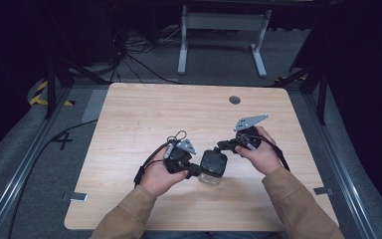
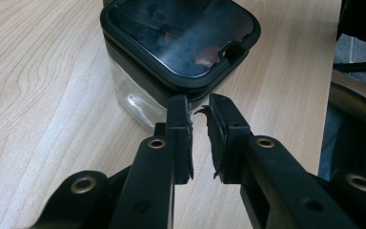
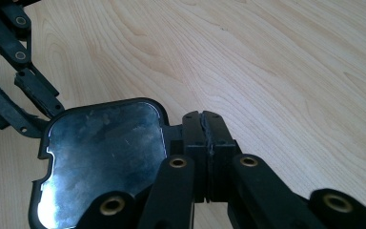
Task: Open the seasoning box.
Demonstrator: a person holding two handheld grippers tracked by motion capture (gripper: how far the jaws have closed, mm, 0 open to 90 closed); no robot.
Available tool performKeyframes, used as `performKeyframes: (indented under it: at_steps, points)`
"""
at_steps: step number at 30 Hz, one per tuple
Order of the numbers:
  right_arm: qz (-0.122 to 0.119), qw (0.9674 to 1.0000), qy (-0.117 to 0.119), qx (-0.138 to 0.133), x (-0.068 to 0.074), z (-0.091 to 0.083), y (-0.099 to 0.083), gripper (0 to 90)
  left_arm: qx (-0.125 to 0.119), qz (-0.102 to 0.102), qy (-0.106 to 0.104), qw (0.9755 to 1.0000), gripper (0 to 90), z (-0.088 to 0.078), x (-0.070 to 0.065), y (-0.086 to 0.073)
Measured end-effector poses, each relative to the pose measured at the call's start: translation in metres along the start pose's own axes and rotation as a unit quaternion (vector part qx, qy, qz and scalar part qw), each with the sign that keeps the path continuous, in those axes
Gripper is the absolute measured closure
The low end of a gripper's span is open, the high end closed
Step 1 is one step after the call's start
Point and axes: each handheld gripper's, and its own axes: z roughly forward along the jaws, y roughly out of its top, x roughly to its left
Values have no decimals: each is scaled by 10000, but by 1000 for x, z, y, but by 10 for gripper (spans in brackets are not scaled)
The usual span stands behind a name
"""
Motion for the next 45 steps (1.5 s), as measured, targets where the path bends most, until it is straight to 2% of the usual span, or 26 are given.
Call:
performKeyframes:
  at_steps: [9, 11, 12, 14, 17, 18, 20, 23, 25, 27, 29, 33, 38, 40, 45]
  points:
    - [-8, 10000, -58, 15, 2, 0, 0, 899, -81, 41, 50, 9999, 817, 1, -1, 3]
    - [-104, 9998, -136, -81, 6, -4, -1, 899, -104, 51, 59, 9999, 817, 1, -1, 3]
    - [-115, 9995, -103, -270, 10, -11, -2, 900, -107, 62, 67, 9999, 815, 1, -1, 3]
    - [-183, 9988, -82, -456, 19, -26, -7, 900, -149, 32, 70, 9999, 814, 1, -2, 3]
    - [-295, 9989, 62, -373, 34, -42, -21, 900, -169, 53, 76, 9998, 812, 0, -2, 3]
    - [-295, 9989, 62, -373, 34, -42, -21, 900, -192, 51, 84, 9998, 812, 0, -2, 3]
    - [-386, 9987, 252, -207, 45, -48, -33, 900, -209, 55, 108, 9997, 812, -1, -2, 4]
    - [-454, 9979, 465, -67, 61, -42, -45, 899, -254, 14, 138, 9996, 806, 0, -3, 5]
    - [-557, 9975, 445, -25, 68, -34, -48, 899, -259, 64, 160, 9995, 806, 0, -3, 5]
    - [-577, 9976, 366, -95, 72, -29, -47, 899, -302, 25, 153, 9994, 806, 1, -4, 6]
    - [-608, 9979, 173, -154, 73, -27, -45, 898, -307, 13, 112, 9995, 807, 2, -3, 6]
    - [-499, 9980, 22, -383, 72, -30, -41, 899, -242, 82, 152, 9996, 820, 6, -4, 7]
    - [-449, 9975, -47, -552, 70, -35, -35, 899, -213, 169, 217, 9994, 821, 7, -5, 9]
    - [-418, 9971, -62, -636, 68, -38, -31, 899, -346, 136, 223, 9991, 820, 6, -7, 10]
    - [-401, 9971, -138, -626, 62, -39, -25, 900, -382, 152, 274, 9988, 805, 6, -7, 13]
